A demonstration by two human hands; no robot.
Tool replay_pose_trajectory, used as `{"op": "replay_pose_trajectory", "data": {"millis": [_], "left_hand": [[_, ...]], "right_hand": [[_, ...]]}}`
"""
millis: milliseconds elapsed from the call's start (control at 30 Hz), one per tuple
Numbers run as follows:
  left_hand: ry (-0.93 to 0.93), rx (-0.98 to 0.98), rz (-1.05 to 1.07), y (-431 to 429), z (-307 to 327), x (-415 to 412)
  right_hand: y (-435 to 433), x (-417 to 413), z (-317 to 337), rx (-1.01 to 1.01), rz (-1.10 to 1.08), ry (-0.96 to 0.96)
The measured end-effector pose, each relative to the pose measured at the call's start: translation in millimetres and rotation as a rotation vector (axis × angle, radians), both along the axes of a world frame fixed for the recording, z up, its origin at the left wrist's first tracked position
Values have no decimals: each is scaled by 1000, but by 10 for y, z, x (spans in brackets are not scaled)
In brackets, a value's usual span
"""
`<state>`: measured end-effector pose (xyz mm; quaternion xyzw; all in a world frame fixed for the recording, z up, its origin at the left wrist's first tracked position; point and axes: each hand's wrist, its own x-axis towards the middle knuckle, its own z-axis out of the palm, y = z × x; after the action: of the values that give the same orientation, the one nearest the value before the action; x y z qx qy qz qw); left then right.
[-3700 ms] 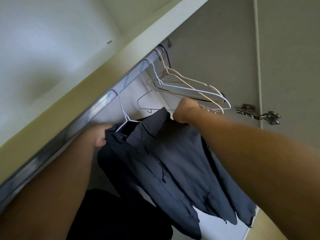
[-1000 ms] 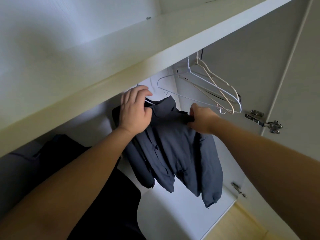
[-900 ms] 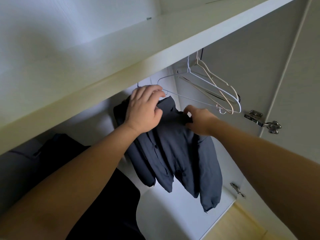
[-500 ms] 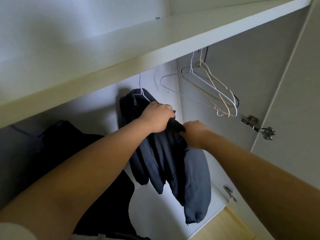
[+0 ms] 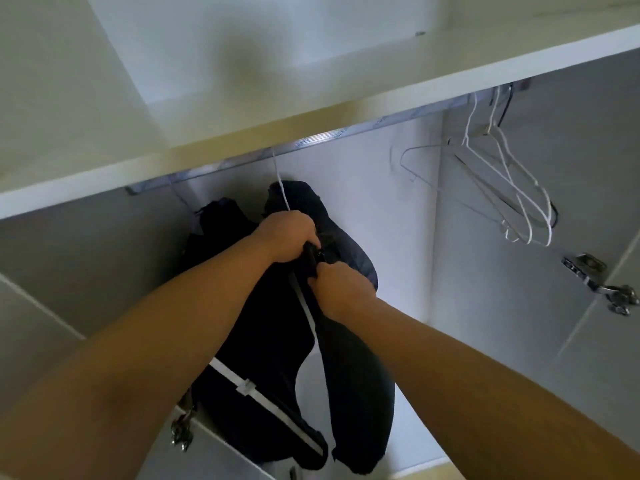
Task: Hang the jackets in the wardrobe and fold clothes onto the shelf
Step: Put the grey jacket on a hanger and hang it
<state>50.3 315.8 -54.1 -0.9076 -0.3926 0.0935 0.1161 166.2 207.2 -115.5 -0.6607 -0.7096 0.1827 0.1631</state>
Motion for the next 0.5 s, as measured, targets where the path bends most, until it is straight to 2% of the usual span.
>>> {"op": "replay_pose_trajectory", "data": {"millis": [167,333,433,500], "left_hand": [[-2,-25,72,-105,15,-344],[26,-158,174,-202,132,-162],[-19,-178,162,-279,246,172],[-63,-151,155,-393,275,452]], "right_hand": [[-2,-296,-57,-14,82,52],[-94,-244,-50,-74,149,96],[-204,-20,-58,-34,-12,253],[-292,235,-72,-11,-157,286]]}}
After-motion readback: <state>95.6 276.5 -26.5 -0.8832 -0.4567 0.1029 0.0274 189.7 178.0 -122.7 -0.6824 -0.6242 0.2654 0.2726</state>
